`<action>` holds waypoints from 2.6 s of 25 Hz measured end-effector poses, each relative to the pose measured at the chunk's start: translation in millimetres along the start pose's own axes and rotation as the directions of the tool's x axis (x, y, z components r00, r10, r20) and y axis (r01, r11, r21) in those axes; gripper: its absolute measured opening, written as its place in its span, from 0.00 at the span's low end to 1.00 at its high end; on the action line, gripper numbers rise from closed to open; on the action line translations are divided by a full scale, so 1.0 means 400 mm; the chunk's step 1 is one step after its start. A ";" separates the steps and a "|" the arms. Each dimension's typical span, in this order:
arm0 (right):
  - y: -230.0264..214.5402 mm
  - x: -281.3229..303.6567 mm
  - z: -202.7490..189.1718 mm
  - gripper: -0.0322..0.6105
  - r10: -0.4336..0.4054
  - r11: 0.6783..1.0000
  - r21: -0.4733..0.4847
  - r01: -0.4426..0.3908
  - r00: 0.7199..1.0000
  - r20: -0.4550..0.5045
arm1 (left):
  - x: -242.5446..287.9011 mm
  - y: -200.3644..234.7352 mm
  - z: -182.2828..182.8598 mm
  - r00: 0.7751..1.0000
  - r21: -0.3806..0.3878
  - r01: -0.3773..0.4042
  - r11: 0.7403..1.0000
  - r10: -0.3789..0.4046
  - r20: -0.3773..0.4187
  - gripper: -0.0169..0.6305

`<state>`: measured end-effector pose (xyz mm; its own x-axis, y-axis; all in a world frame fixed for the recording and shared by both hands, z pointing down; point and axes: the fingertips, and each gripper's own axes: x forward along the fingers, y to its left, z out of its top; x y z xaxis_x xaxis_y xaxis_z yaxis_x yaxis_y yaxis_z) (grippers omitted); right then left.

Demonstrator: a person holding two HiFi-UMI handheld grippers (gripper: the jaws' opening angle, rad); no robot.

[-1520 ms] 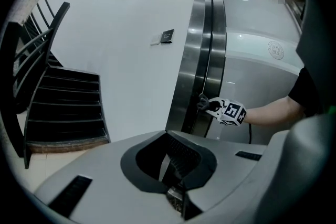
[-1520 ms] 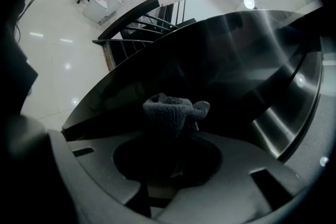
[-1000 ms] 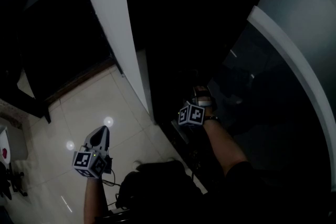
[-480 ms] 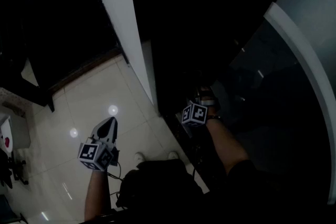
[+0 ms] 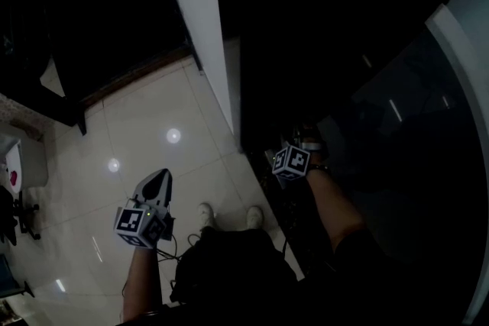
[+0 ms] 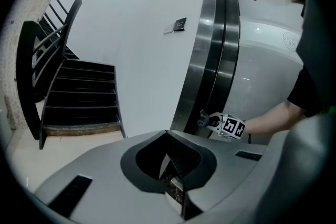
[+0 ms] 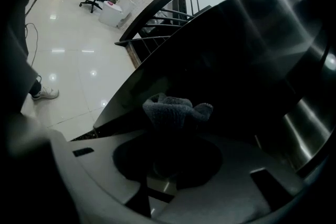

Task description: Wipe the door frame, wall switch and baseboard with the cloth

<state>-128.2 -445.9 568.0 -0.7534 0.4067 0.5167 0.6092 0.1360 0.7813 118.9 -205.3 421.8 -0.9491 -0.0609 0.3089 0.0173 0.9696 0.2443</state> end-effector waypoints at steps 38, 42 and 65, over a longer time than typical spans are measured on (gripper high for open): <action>-0.204 -0.564 0.326 0.20 -0.181 0.557 0.730 -0.395 0.800 0.571 | -0.182 0.102 0.204 0.910 0.008 0.030 1.000 -0.031 0.414 0.03; -0.197 -0.555 0.406 0.20 -0.161 0.605 0.674 -0.423 0.765 0.624 | -0.236 0.142 0.197 0.900 -0.016 -0.025 1.000 0.030 0.435 0.03; -0.122 -0.435 0.678 0.20 -0.035 0.565 0.576 -0.590 0.681 0.732 | -0.357 0.390 0.149 0.873 -0.131 -0.169 0.977 0.210 0.440 0.03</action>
<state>40.4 -278.5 345.1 -0.3531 0.9331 0.0679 0.9317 0.3573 -0.0655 238.6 -31.3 361.1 -0.9633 0.2549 -0.0840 0.2184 0.9265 0.3065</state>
